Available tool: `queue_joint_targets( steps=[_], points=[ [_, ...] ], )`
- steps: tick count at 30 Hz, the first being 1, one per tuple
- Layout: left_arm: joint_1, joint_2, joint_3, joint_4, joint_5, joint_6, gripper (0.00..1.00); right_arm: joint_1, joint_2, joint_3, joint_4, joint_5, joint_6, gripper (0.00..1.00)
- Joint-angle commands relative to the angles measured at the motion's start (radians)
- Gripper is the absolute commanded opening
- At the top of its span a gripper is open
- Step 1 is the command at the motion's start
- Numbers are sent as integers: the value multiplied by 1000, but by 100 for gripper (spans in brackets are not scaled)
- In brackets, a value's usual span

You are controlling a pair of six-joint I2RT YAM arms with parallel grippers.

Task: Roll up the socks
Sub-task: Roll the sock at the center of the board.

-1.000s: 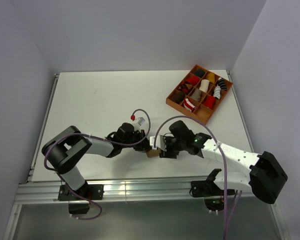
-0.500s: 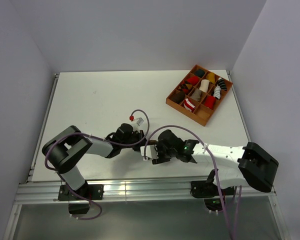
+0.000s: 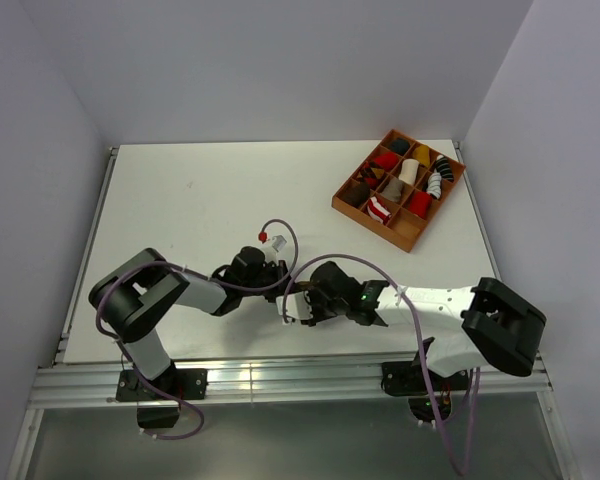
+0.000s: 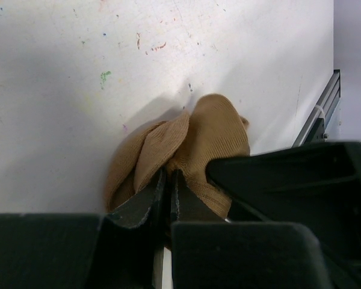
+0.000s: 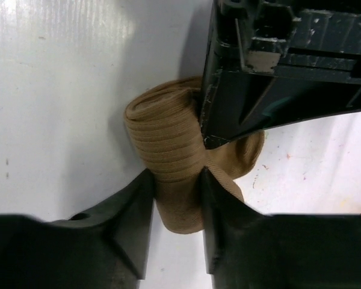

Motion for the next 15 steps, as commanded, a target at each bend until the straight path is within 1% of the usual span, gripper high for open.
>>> queue_joint_targets(
  steps=[1,3,6,9,10,11,12,15],
  points=[
    [-12,62,-42,-191,6,59,0,8,38,34,-31,-18,-16,36],
    [-12,53,-34,-196,11,69,0,8,52,64,-115,-31,-14,24],
    [-10,19,-17,-211,2,91,0,10,67,123,-233,-48,-16,19],
    [-12,-7,15,-225,-24,108,0,7,69,170,-339,-51,-8,18],
    [-12,-11,21,-225,-35,108,3,8,75,184,-367,-49,-1,19],
    [-12,-22,26,-220,-41,111,9,10,90,198,-419,-54,15,18],
    [-12,-28,32,-214,-53,114,11,10,95,213,-442,-57,24,18],
    [-9,-50,33,-189,-96,105,24,8,107,233,-502,-66,58,18]
  ],
)
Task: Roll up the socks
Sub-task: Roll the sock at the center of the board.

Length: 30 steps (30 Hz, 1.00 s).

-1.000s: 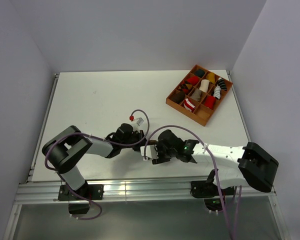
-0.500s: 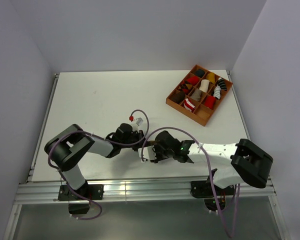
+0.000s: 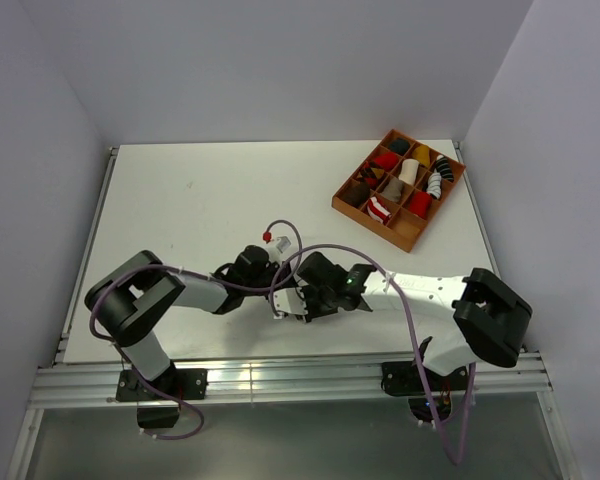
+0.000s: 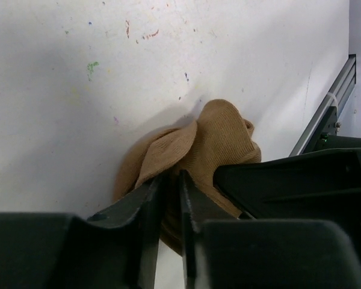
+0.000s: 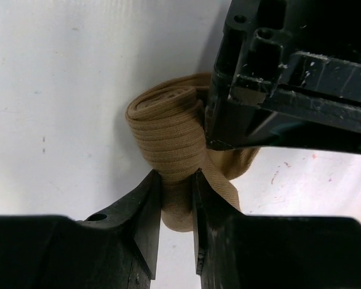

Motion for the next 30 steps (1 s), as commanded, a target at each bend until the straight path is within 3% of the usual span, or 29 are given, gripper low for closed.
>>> queue_joint_targets(
  steps=[1,2,6,13,18,26,30],
  points=[
    [6,-33,-3,-69,-97,44,26,8,24,37,-198,-32,62,18],
    [9,-46,-8,-63,-109,38,31,8,27,40,-205,-31,84,18],
    [38,-85,-28,-26,-134,11,34,8,42,31,-212,-26,102,18],
    [148,-152,-80,-22,-143,-46,28,10,85,54,-234,-23,111,18],
    [248,-388,-218,-12,-226,-103,20,8,133,112,-284,-38,118,18],
    [259,-883,-368,-149,-448,-183,6,-6,261,213,-367,-73,165,18],
    [258,-1069,-404,-218,-513,-177,5,-50,358,298,-429,-116,156,18]
  ],
)
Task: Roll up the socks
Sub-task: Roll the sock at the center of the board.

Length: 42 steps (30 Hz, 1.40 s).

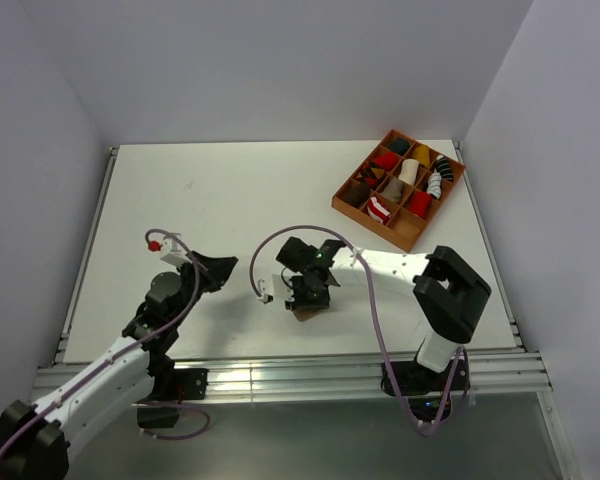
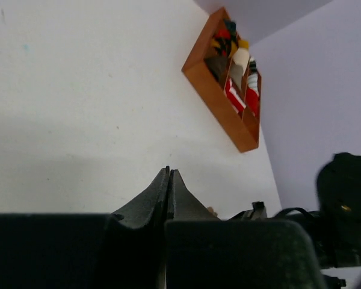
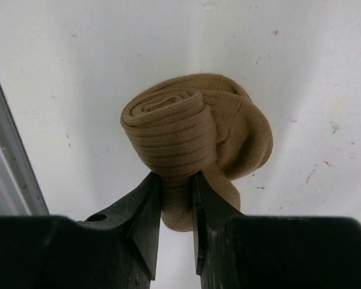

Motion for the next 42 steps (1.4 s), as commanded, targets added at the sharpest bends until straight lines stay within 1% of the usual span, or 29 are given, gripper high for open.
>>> queue_joint_targets(
  steps=[1,3,5,9,11,12,16,17,19,20,21,26,30,32,37,42],
  points=[
    [2,-101,-9,-68,-89,16,6,-47,135,24,-128,-113,13,18],
    [-2,-125,20,-81,-66,48,6,-79,176,93,-191,-144,-17,18],
    [-11,-98,52,-87,-44,102,4,-128,241,174,-261,-204,-50,18],
    [-82,-26,86,-70,-44,176,4,-186,333,285,-347,-259,-76,18],
    [-136,17,89,-30,-3,213,6,-206,380,333,-378,-281,-79,18],
    [-163,34,89,-24,17,219,9,-209,394,344,-389,-285,-79,18],
    [-214,155,115,11,112,274,15,-213,430,365,-401,-288,-74,18],
    [-228,213,124,4,106,277,16,-213,437,370,-403,-285,-70,19],
    [-271,261,130,28,108,286,19,-216,450,374,-398,-281,-65,18],
    [-284,298,129,60,105,283,23,-214,450,374,-395,-282,-62,19],
    [-304,315,123,77,108,280,25,-217,450,373,-394,-285,-62,18],
    [-341,457,141,168,147,272,37,-219,451,368,-389,-278,-47,19],
    [-387,551,173,238,155,268,45,-222,460,370,-383,-279,-37,18],
    [-392,594,179,263,155,260,49,-222,468,374,-387,-278,-36,19],
    [-401,668,210,286,135,249,51,-226,480,374,-387,-279,-28,19],
    [-407,732,239,309,160,246,53,-231,491,382,-384,-279,-16,18]
  ],
)
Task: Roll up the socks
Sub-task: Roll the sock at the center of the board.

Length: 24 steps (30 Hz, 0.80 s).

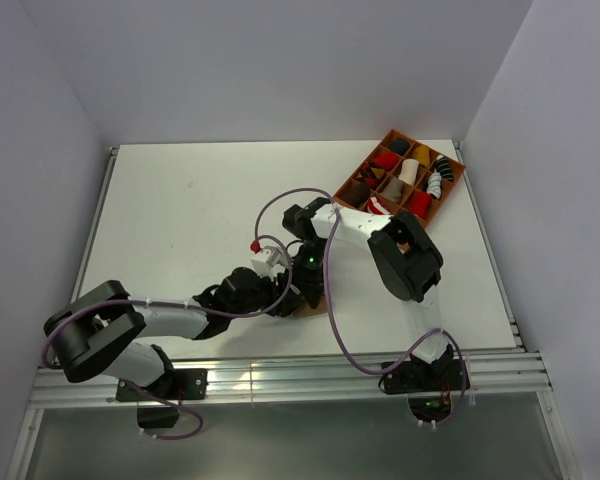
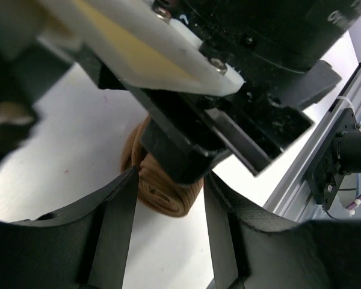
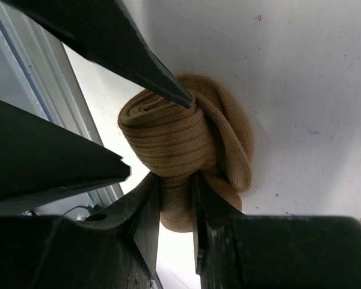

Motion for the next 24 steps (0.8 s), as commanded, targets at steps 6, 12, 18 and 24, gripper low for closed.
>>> queue_joint_targets(
  steps=[6,12,18,24],
  points=[
    [-12,58,31,96,43,-10,52,-6,97,-36,77,109,-1,18],
    [-12,73,37,59,37,-17,45,-12,102,-30,88,113,16,18],
    [-12,114,40,57,35,-43,28,-17,99,-33,109,126,38,19],
    [-12,134,34,30,23,-63,0,-32,66,-54,141,127,58,27]
  ],
)
